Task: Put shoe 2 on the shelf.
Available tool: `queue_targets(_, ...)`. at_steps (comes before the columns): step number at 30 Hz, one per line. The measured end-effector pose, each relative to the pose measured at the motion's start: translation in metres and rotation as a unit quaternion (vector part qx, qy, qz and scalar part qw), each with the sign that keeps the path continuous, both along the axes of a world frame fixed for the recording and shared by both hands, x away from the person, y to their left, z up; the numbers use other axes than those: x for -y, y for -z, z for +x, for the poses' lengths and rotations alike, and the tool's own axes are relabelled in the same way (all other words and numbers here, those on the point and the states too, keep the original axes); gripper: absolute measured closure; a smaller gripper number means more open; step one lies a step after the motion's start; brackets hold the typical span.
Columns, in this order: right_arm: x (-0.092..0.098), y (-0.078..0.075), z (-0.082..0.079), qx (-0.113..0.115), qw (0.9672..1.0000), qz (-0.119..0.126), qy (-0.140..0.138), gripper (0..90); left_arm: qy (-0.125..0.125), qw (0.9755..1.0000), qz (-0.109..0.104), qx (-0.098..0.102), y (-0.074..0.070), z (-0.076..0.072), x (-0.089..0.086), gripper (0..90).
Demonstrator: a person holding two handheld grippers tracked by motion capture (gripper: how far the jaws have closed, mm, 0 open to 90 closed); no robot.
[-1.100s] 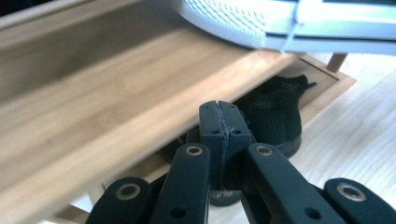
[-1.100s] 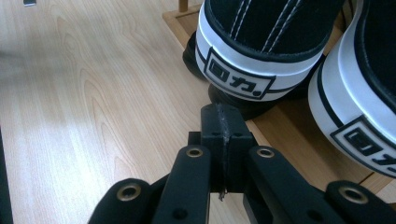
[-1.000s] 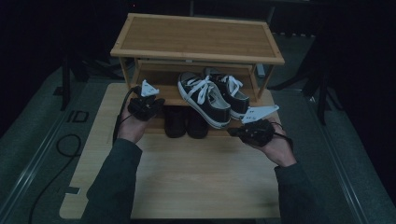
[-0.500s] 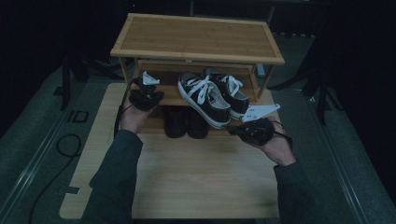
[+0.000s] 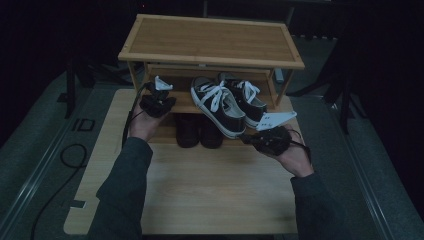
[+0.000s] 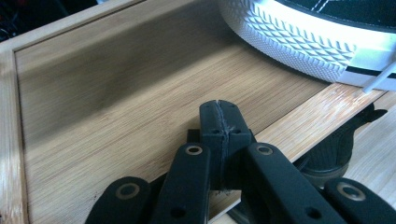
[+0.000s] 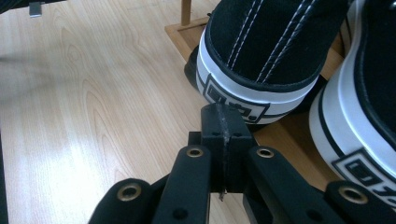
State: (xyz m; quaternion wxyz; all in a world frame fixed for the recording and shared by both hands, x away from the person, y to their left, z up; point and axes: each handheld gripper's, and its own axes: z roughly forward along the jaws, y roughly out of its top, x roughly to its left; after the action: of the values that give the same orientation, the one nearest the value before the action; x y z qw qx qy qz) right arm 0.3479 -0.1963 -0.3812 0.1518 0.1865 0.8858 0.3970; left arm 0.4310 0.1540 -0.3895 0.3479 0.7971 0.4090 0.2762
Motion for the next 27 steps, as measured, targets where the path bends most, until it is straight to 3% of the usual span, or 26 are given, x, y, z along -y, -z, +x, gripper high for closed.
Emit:
queue_targets(6, -0.006, -0.001, -0.001, 0.004, 0.9999, -0.007, -0.008, 90.0, -0.002, 0.9998, -0.019, 0.000, 0.001, 0.001, -0.001, 90.0)
queue_targets(27, -0.041, 0.001, 0.000, 0.004, 0.9990, 0.000, -0.045, 90.0, -0.004, 0.9998, -0.017, 0.001, 0.002, 0.000, 0.000, 90.0)
